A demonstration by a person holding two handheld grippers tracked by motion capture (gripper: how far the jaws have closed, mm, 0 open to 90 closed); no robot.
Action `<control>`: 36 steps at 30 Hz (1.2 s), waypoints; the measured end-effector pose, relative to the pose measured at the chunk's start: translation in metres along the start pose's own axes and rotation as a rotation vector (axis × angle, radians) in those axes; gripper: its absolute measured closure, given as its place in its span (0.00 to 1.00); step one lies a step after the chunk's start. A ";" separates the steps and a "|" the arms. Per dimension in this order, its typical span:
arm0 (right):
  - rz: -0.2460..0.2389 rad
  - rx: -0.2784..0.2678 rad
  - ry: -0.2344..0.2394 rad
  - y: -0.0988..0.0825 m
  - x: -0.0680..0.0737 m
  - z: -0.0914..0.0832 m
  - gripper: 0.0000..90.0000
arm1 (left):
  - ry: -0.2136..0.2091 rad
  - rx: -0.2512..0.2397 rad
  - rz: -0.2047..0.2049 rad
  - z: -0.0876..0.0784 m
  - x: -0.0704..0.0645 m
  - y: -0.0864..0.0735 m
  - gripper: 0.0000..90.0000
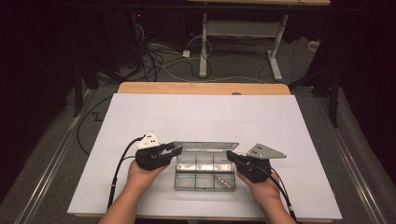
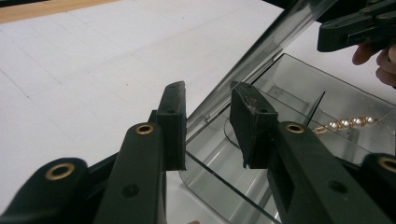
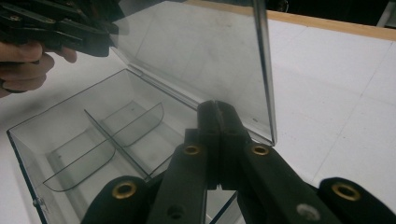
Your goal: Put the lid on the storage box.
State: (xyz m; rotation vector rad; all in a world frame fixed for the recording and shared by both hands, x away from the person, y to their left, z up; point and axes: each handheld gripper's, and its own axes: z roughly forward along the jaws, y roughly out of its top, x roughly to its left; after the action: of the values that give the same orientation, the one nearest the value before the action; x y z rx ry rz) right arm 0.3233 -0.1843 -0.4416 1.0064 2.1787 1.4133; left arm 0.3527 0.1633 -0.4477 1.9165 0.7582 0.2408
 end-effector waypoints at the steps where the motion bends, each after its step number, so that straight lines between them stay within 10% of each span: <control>1: -0.001 0.001 -0.001 0.000 0.000 0.000 1.00 | 0.001 0.001 -0.001 0.000 0.000 0.000 0.71; 17: 0.009 0.000 0.004 -0.004 0.002 -0.007 1.00 | 0.018 0.022 0.011 -0.018 -0.009 -0.010 0.68; 36: 0.001 0.012 0.015 -0.012 0.009 -0.020 1.00 | -0.018 0.048 -0.069 -0.040 -0.025 -0.035 0.76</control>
State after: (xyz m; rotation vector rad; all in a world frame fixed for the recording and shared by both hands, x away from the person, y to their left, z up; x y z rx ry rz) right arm 0.3008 -0.1936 -0.4428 1.0041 2.2002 1.4145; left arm 0.3004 0.1884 -0.4552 1.9316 0.8235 0.1638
